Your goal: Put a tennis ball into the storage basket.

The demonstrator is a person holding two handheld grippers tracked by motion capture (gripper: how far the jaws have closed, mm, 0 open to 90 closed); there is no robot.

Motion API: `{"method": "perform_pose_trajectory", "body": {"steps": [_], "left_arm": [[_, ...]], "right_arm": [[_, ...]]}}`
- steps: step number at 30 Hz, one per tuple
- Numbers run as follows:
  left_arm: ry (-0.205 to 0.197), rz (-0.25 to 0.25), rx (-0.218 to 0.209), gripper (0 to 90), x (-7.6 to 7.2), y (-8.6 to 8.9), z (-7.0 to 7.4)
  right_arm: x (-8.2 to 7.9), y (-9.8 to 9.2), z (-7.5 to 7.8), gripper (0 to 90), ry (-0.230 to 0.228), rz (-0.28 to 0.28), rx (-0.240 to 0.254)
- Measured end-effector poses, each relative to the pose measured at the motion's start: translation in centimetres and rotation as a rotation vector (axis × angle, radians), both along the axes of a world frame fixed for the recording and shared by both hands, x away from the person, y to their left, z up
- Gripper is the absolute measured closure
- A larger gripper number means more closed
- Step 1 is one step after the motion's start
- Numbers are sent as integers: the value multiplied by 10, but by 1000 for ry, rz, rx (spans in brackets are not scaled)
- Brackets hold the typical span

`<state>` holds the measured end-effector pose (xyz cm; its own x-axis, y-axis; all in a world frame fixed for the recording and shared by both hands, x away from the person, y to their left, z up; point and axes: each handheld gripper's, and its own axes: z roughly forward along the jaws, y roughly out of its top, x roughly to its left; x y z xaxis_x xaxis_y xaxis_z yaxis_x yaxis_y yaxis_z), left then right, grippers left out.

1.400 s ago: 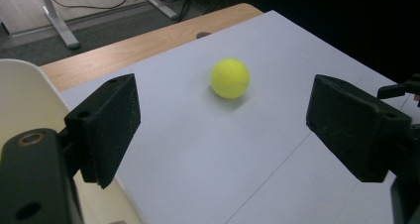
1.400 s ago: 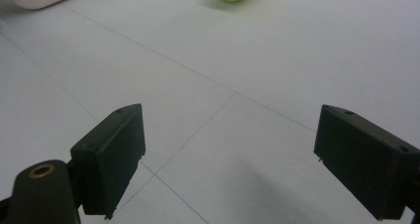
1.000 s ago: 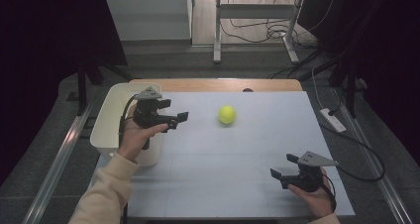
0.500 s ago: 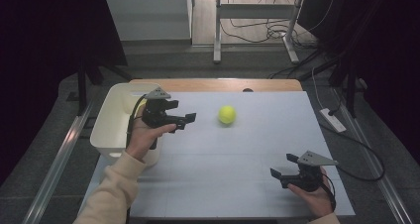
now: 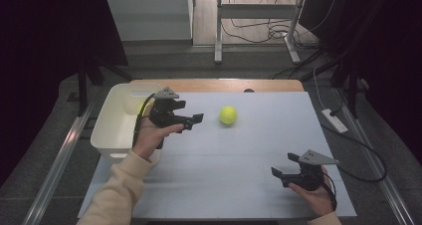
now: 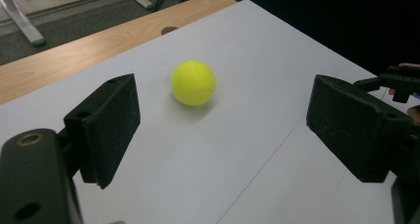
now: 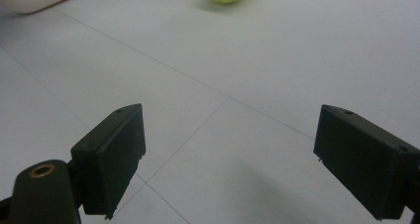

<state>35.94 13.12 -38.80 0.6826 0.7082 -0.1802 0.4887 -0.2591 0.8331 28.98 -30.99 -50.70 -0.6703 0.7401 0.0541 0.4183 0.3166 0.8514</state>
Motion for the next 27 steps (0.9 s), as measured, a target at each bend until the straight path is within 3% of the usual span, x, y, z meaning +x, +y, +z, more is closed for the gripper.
{"method": "perform_pose_trajectory", "body": {"steps": [5,27], "left_arm": [[5,-1,-4,142,3,-5,-2],[59,-7,51,135,19,-33,-13]], "right_arm": [[1,0,-1,123,0,5,-1],[5,8,0,124,-4,22,-9]]}}
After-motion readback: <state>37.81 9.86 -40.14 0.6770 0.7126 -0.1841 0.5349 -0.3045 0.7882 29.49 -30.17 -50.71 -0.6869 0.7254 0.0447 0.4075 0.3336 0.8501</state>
